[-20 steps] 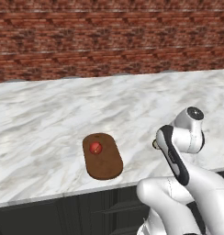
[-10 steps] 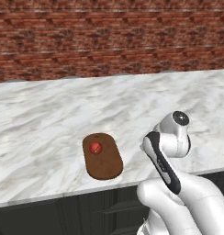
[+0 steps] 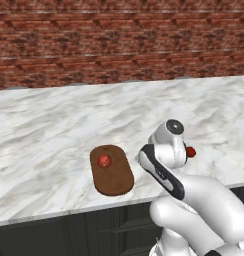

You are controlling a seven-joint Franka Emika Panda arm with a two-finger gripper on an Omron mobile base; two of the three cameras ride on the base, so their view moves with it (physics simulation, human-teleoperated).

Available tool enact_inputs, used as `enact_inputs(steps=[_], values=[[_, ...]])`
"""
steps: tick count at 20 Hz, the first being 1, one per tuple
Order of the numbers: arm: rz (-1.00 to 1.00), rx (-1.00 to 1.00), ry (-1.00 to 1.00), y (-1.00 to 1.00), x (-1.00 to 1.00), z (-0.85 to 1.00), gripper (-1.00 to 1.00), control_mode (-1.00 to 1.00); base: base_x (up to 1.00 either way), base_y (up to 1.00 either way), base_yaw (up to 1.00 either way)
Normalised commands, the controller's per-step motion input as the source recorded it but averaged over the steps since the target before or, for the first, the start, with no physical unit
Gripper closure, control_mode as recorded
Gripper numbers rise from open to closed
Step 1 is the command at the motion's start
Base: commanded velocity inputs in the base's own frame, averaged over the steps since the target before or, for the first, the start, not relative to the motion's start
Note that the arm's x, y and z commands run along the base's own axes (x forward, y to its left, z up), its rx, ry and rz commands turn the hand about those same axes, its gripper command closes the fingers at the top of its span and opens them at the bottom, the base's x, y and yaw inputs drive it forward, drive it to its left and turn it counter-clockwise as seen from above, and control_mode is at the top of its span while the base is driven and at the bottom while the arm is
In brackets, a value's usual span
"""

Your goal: Place the avocado, onion, tomato, and bell pepper on the cutting board.

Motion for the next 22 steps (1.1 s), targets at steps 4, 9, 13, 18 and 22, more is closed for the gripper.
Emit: enact_inputs(steps=[4,9,13,18,22], values=[[0.04,0.0,0.07,0.42,0.31,0.0,1.0,-1.0,0.0,0.0,0.0],[0.06,0.0,0.12,0.4,0.24,0.0,1.0,-1.0,0.0,0.0,0.0],[0.07,0.0,0.09,0.33,0.19,0.0,1.0,-1.0,0.0,0.0,0.0],[0.06,-0.01,0.05,0.3,0.23,-0.13,1.0,-1.0,0.0,0.0,0.0],[0.04,-0.02,0.06,0.24,0.27,-0.28,1.0,-1.0,0.0,0.0,0.0]])
